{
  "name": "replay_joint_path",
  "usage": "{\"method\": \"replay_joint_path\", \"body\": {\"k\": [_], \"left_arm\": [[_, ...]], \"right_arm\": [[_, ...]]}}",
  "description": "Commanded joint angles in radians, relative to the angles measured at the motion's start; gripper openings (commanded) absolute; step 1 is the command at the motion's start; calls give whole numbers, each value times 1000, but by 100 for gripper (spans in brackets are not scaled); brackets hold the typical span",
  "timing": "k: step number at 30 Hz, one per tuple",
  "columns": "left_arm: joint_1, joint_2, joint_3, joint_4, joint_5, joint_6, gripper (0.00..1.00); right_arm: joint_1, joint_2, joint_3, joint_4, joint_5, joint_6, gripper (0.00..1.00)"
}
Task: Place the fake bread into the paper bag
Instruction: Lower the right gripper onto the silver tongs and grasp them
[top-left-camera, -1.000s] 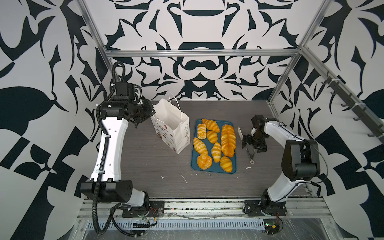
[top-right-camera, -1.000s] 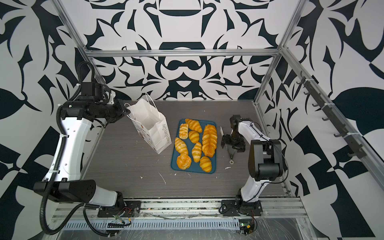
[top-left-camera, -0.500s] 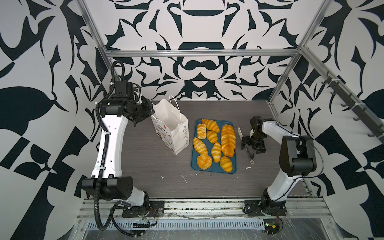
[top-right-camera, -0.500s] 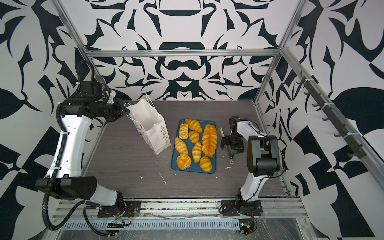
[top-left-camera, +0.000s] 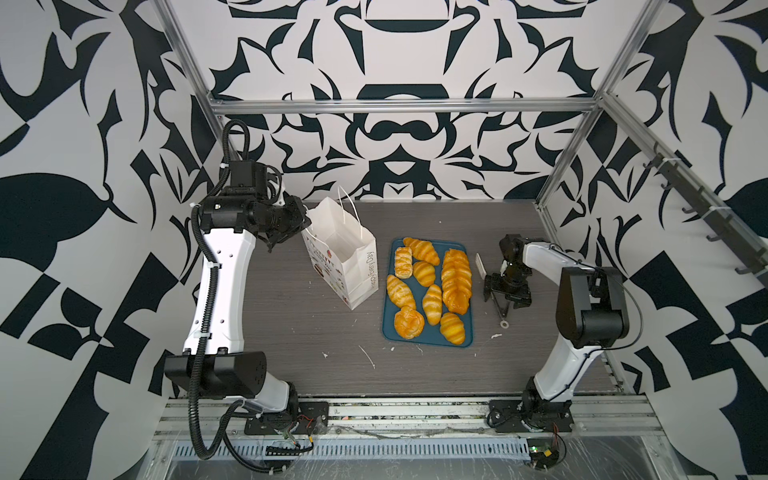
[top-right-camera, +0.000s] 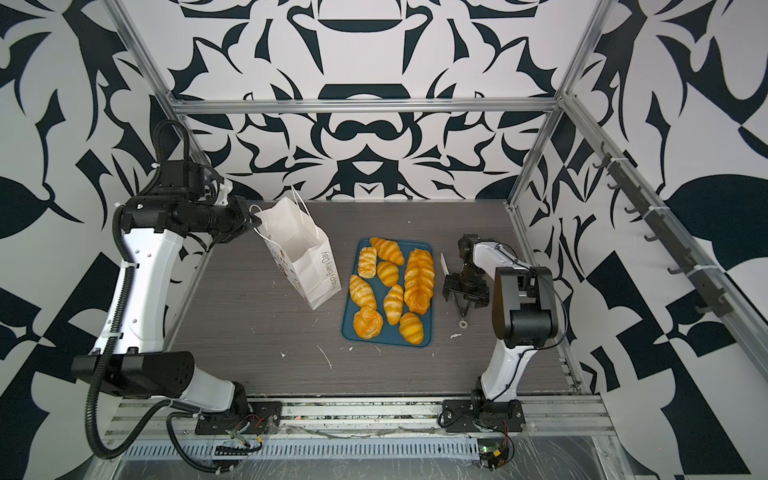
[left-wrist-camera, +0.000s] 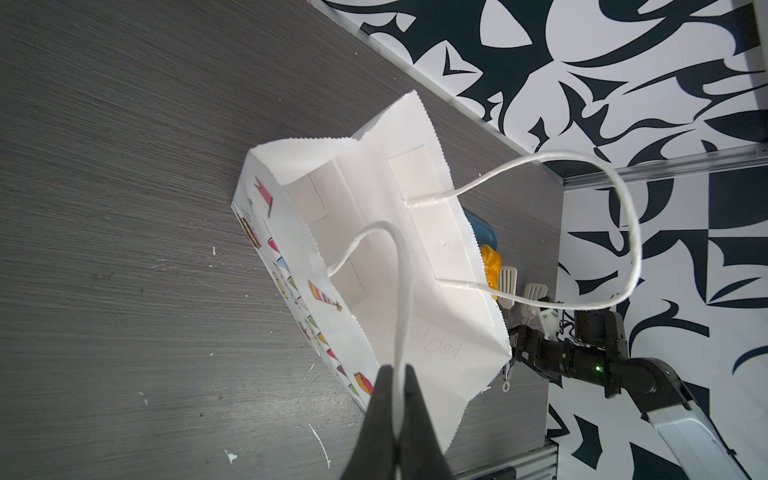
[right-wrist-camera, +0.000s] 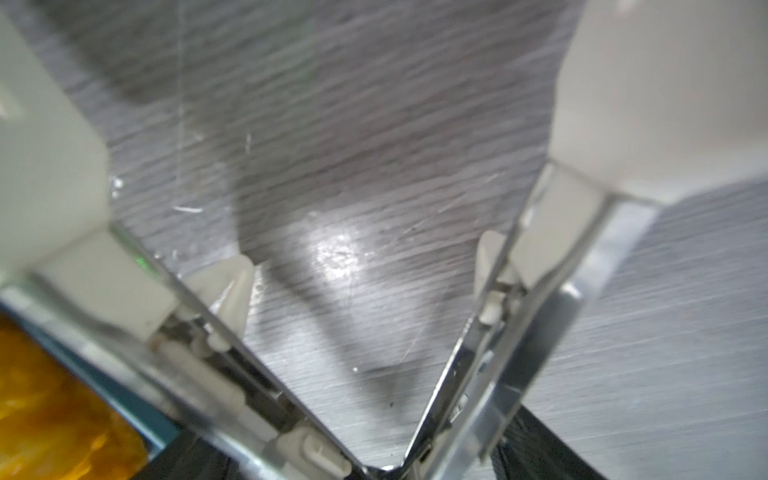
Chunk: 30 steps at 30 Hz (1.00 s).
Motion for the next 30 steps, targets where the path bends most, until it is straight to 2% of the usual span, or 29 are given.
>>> {"method": "replay_joint_path", "body": {"k": [1, 23, 30], "left_arm": [[4, -5, -2, -35, 18, 1, 0], [4, 26, 29, -32, 35, -16, 0], [4, 30, 33, -26, 36, -22, 0]], "right_arm": [[-6, -18, 3, -4, 27, 5, 90], [-6, -3, 14, -3, 16, 7, 78], [-6, 6, 18, 3, 6, 8, 77]]}}
